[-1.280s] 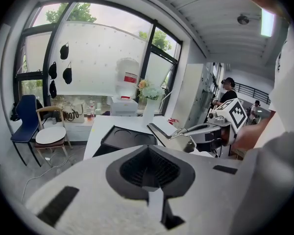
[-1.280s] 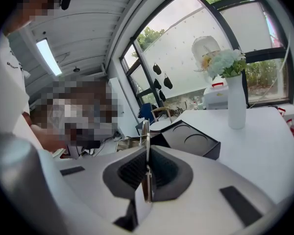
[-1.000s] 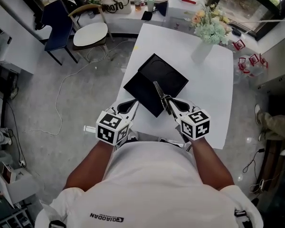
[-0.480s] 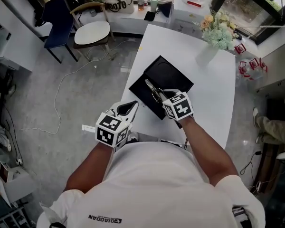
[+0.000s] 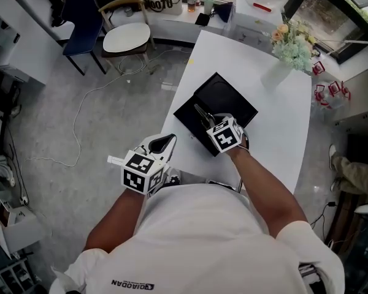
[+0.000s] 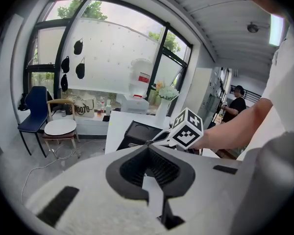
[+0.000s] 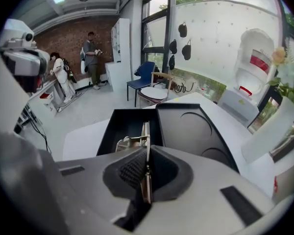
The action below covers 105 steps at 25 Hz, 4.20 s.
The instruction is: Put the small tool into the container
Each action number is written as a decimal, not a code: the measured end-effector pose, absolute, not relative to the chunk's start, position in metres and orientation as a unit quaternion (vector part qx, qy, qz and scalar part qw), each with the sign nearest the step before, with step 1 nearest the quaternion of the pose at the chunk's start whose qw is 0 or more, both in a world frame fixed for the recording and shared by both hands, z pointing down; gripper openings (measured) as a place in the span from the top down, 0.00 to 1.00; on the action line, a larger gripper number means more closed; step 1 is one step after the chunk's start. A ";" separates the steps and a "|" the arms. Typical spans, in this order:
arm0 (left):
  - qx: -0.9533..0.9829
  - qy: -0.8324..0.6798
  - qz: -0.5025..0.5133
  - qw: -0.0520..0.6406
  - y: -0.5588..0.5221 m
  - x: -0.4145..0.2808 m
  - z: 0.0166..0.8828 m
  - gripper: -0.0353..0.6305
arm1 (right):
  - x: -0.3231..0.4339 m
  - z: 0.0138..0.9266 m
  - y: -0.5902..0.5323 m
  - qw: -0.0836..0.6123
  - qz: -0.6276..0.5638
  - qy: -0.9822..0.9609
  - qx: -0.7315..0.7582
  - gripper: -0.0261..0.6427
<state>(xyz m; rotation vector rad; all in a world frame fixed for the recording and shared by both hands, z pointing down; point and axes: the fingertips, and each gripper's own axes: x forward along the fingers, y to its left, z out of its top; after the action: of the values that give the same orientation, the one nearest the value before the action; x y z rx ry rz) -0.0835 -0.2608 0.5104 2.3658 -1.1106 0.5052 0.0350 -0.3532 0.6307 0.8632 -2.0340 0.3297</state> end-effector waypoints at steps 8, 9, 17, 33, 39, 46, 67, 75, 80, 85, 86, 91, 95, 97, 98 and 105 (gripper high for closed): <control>0.860 -0.409 0.187 0.239 -0.262 -0.091 0.511 0.93 | 0.032 0.651 -0.351 0.477 0.065 -0.806 0.344 0.94; 0.860 -0.410 0.186 0.241 -0.263 -0.092 0.511 0.93 | 0.031 0.653 -0.351 0.478 0.065 -0.807 0.342 0.94; 0.860 -0.407 0.185 0.245 -0.267 -0.087 0.510 0.93 | 0.022 0.657 -0.345 0.474 0.073 -0.812 0.333 0.90; 0.861 -0.405 0.182 0.246 -0.271 -0.081 0.512 0.93 | 0.019 0.637 -0.344 0.438 0.093 -0.828 0.337 0.81; 0.865 -0.400 0.182 0.243 -0.271 -0.079 0.510 0.93 | 0.014 0.630 -0.331 0.432 0.114 -0.833 0.326 0.83; 0.868 -0.392 0.183 0.243 -0.268 -0.074 0.512 0.93 | 0.010 0.631 -0.316 0.415 0.153 -0.840 0.314 0.93; 0.868 -0.394 0.183 0.242 -0.265 -0.079 0.512 0.93 | 0.018 0.626 -0.326 0.386 0.158 -0.841 0.345 0.95; 0.882 -0.381 0.164 0.223 -0.280 -0.057 0.495 0.93 | 0.035 0.554 -0.307 0.249 0.230 -0.862 0.378 0.95; 0.893 -0.363 0.160 0.211 -0.281 -0.038 0.482 0.93 | 0.055 0.503 -0.291 0.170 0.253 -0.869 0.391 0.95; 0.904 -0.350 0.148 0.196 -0.283 -0.024 0.467 0.93 | 0.069 0.460 -0.275 0.083 0.266 -0.875 0.395 0.95; 0.905 -0.349 0.146 0.192 -0.283 -0.022 0.465 0.93 | 0.073 0.455 -0.272 0.066 0.272 -0.875 0.396 0.95; 0.909 -0.346 0.138 0.187 -0.282 -0.015 0.457 0.93 | 0.089 0.448 -0.259 0.041 0.267 -0.874 0.404 0.95; 0.913 -0.340 0.139 0.177 -0.279 -0.010 0.452 0.93 | 0.101 0.449 -0.252 0.041 0.259 -0.871 0.416 0.95; 0.914 -0.339 0.144 0.170 -0.279 -0.009 0.451 0.93 | 0.104 0.449 -0.250 0.041 0.256 -0.870 0.420 0.95; 0.914 -0.338 0.145 0.169 -0.278 -0.008 0.451 0.93 | 0.106 0.450 -0.249 0.043 0.255 -0.869 0.421 0.95; 0.915 -0.335 0.143 0.171 -0.279 -0.003 0.450 0.93 | 0.107 0.458 -0.246 0.047 0.260 -0.866 0.423 0.95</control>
<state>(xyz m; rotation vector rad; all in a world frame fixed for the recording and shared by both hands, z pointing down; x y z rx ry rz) -0.0033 -0.2786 0.4504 2.5991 -0.9511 0.4054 0.1073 -0.2457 0.4581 1.2920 -2.6435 0.7940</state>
